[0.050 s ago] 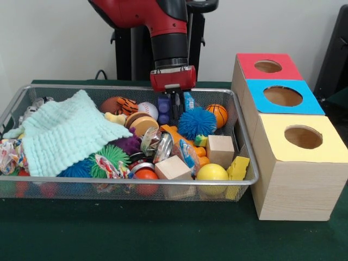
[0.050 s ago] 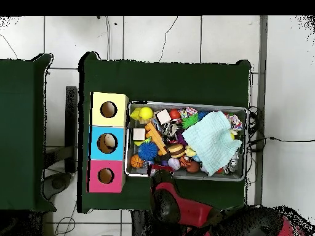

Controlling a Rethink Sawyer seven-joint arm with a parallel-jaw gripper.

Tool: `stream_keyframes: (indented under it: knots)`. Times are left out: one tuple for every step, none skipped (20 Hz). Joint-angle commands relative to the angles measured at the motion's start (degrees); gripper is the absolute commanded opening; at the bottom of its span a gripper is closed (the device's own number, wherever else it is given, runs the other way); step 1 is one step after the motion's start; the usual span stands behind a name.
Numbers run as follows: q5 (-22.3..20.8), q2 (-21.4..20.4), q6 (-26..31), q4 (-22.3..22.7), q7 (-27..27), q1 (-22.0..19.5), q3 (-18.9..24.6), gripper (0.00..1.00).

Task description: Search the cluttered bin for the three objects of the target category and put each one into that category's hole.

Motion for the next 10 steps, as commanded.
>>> stream_keyframes:
  knots:
    - [0.3, 9.2, 11.9, 3.5, 12.8, 3.7, 1.7, 0.0]
    - [-0.1, 9.0, 11.7, 3.4, 12.6, 3.7, 1.6, 0.0]
    - [-0.4, 9.0, 11.3, 3.3, 12.5, 3.7, 1.5, 0.0]
    - [-0.7, 9.1, 11.0, 3.2, 12.5, 3.8, 1.4, 0.0]
    - [-1.0, 9.1, 10.6, 3.2, 12.4, 3.8, 1.4, 1.0]
    - [-0.9, 9.1, 10.5, 3.2, 12.7, 3.6, 1.4, 1.0]
    - [-0.7, 8.7, 11.0, 3.3, 12.6, 3.6, 1.5, 1.0]
    - [0.1, 7.8, 12.5, 3.6, 12.1, 4.0, 1.6, 1.0]
    - [0.9, 7.0, 13.9, 4.0, 11.8, 4.2, 1.7, 1.0]
    - [0.8, 6.4, 15.3, 4.1, 11.4, 4.1, 2.3, 1.0]
